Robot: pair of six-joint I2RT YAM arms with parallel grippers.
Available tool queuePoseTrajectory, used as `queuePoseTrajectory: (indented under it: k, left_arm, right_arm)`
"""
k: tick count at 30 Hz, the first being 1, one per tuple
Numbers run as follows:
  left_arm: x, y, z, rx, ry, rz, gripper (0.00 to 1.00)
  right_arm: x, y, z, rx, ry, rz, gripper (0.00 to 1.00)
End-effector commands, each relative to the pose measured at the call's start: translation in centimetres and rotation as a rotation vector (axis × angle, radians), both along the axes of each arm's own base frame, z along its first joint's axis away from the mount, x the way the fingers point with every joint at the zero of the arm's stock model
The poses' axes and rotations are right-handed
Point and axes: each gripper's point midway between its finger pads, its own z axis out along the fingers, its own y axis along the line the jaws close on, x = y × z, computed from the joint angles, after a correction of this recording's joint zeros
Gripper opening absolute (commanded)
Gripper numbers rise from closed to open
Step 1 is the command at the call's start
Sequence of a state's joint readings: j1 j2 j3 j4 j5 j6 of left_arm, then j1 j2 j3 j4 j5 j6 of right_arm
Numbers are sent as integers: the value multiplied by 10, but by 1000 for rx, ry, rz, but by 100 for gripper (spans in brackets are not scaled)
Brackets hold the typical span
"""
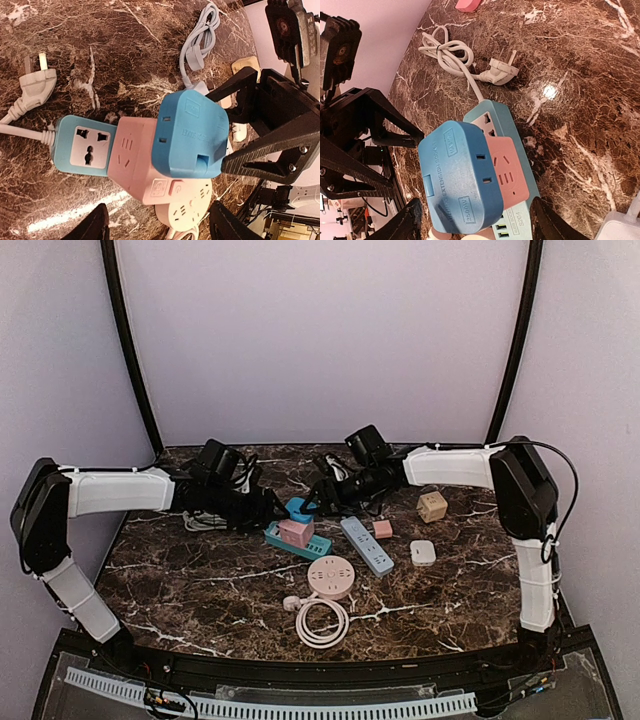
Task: Pull the plug off the socket
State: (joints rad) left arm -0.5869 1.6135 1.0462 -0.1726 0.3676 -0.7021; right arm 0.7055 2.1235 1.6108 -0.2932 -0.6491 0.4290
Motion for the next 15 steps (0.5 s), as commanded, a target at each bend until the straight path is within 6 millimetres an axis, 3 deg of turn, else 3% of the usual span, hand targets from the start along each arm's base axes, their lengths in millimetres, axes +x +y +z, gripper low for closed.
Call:
queuePoseTrajectory:
  k: [1,15]
  left_arm:
    - [8,-10,-2,-62,8,-4,67]
    - [10,-6,-21,0,48,-1,58]
  right_arm:
    - [-4,13,17,54,-2,23,69]
    - [-11,12,42,80,-29,16,61]
